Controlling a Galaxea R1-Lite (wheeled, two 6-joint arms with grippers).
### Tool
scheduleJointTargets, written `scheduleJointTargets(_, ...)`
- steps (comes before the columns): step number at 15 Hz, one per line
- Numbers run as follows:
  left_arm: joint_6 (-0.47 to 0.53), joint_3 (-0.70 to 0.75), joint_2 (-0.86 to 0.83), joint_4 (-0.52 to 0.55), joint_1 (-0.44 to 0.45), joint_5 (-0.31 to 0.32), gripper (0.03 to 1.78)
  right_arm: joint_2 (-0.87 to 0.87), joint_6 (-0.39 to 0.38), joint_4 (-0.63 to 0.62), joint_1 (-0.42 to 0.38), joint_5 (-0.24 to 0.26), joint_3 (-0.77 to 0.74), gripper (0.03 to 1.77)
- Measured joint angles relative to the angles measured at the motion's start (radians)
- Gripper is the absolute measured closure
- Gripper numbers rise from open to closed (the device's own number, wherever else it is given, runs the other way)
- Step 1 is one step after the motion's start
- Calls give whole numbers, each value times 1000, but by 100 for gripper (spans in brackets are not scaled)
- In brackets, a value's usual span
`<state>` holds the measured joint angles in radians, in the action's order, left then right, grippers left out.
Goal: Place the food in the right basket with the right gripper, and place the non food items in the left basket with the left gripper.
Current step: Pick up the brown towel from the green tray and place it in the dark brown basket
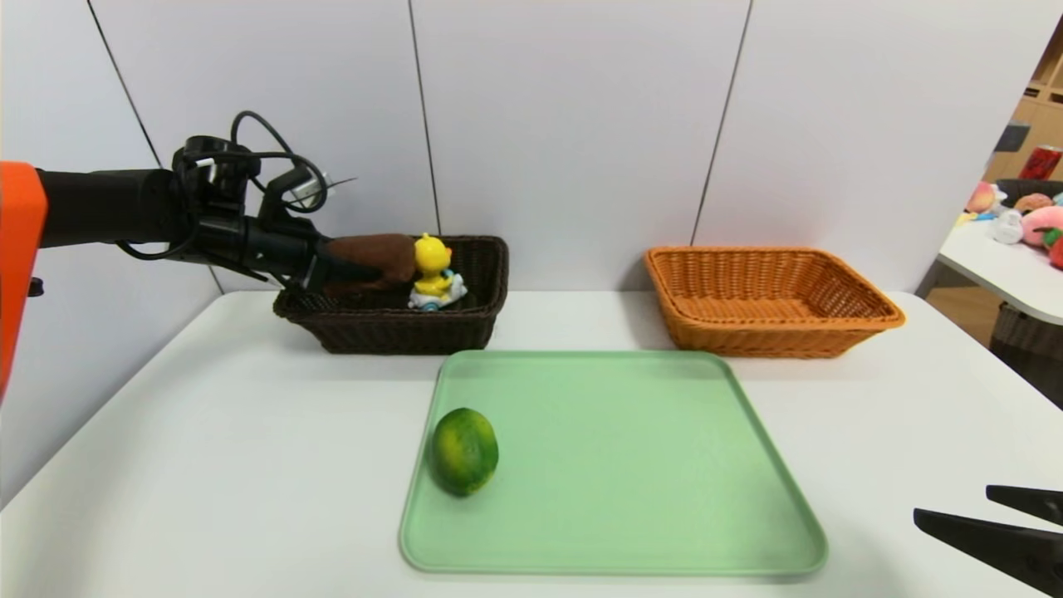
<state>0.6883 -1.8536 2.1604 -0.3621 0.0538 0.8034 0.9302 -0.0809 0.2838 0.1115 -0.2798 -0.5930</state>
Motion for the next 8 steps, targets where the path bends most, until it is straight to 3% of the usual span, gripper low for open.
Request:
scheduleJointTargets(4,1,2,-2,1,2,1,61,0,0,0,0,0,1,10)
scheduleJointTargets(8,1,8,-11,0,4,2,41,-2,0,0,0,-1,1,10)
